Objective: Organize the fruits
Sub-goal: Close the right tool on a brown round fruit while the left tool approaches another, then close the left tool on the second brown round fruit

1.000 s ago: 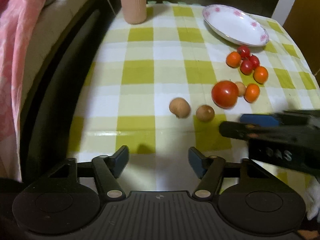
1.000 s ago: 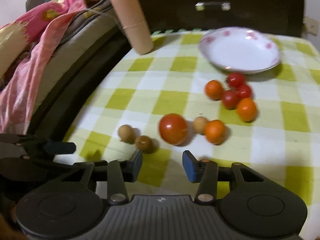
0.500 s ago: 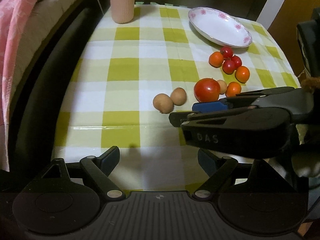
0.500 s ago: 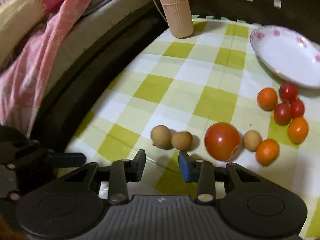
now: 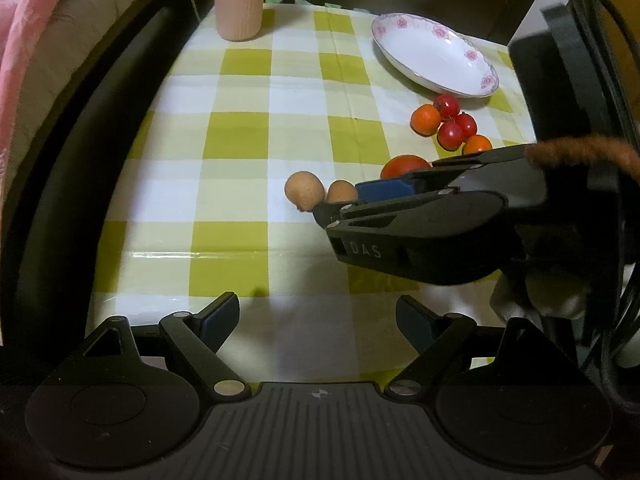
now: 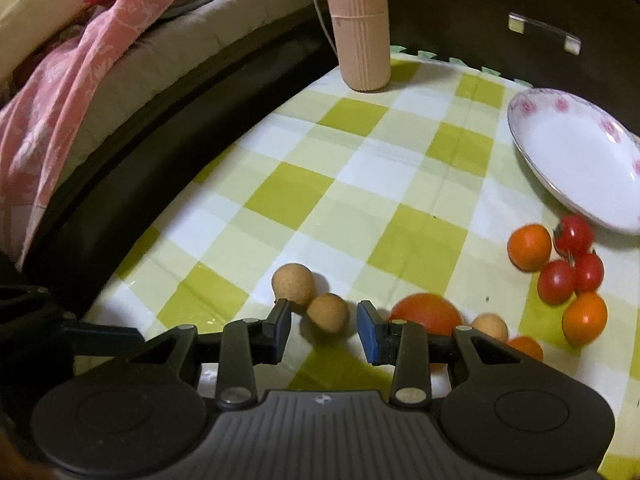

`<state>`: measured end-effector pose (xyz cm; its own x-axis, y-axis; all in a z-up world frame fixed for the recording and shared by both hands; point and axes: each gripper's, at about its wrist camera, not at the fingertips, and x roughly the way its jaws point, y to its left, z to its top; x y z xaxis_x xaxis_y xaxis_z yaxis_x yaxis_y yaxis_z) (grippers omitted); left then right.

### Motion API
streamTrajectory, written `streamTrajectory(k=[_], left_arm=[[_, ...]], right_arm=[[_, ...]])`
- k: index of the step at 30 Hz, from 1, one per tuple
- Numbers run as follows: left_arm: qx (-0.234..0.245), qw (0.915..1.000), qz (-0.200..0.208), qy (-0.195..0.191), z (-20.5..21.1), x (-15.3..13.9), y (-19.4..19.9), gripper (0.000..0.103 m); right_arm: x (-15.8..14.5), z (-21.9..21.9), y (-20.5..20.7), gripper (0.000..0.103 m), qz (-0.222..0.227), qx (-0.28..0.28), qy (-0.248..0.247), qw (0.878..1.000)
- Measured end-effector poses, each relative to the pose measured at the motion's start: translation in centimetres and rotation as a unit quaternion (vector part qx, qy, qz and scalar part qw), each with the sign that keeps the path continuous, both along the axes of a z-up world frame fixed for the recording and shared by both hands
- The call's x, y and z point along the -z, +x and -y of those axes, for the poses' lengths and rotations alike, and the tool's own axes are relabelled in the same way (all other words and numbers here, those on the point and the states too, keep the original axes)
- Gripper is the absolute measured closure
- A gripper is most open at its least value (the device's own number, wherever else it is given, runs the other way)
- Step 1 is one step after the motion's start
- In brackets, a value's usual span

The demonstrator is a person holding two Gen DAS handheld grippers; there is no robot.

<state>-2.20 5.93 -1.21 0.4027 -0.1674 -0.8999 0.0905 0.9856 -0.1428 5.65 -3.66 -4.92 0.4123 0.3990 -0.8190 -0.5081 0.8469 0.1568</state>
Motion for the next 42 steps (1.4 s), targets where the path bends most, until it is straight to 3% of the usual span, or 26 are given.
streamTrajectory(k=[2,3,10,18,24,28,30,37,40,42], left_arm=[[-0.005,1.0,-0.002,0.0,-0.1,0.1,0.2,0.013],[-0.007,1.0,-0.003,-0.001,-0.1,0.1,0.4,0.013],[-0.03,0.9994,-0.013,-0.005,-0.7,0.3,1.8,0.013],[0.008,0.996,0.017,0.087,1.5,0.4,3.2,0.014],[-0.049,0.9972,0.012,0.056,-0.5,0.4,4.4,0.016],[-0.042,0.9952,0.024,0.085,0.7,0.7,6.1,0.021],[-0.041,0.9953,0.018,0.087,1.1,1.2,7.0,0.033],[-0.039,0.996,-0.012,0.079,1.4,2.8,8.1,0.042],[-0.038,0.9957,-0.006,0.085,1.7,2.8,8.3,0.043],[-0.038,0.9964,-0.006,0.076,1.7,2.7,8.5,0.05]], right_arm=[[0.4,-0.1,0.1,0.073,0.003,-0.01,-0.005,1.0],[0.4,-0.1,0.1,0.079,0.006,-0.012,-0.007,1.0],[0.0,1.5,0.1,0.08,0.0,0.0,0.02,1.0],[-0.7,5.8,-1.2,0.08,-0.03,0.045,0.072,0.996],[-1.2,7.7,-1.3,0.08,-0.034,0.067,0.085,0.994],[-0.7,8.0,-1.7,0.08,-0.04,0.067,0.08,0.994],[-0.6,7.6,-2.0,0.08,-0.04,0.064,0.07,0.995],[-0.7,7.7,-2.1,0.08,-0.04,0.077,0.047,0.995],[-0.6,7.9,-2.2,0.08,-0.045,0.086,0.04,0.994],[-0.5,7.9,-2.2,0.08,-0.046,0.091,0.034,0.994]])
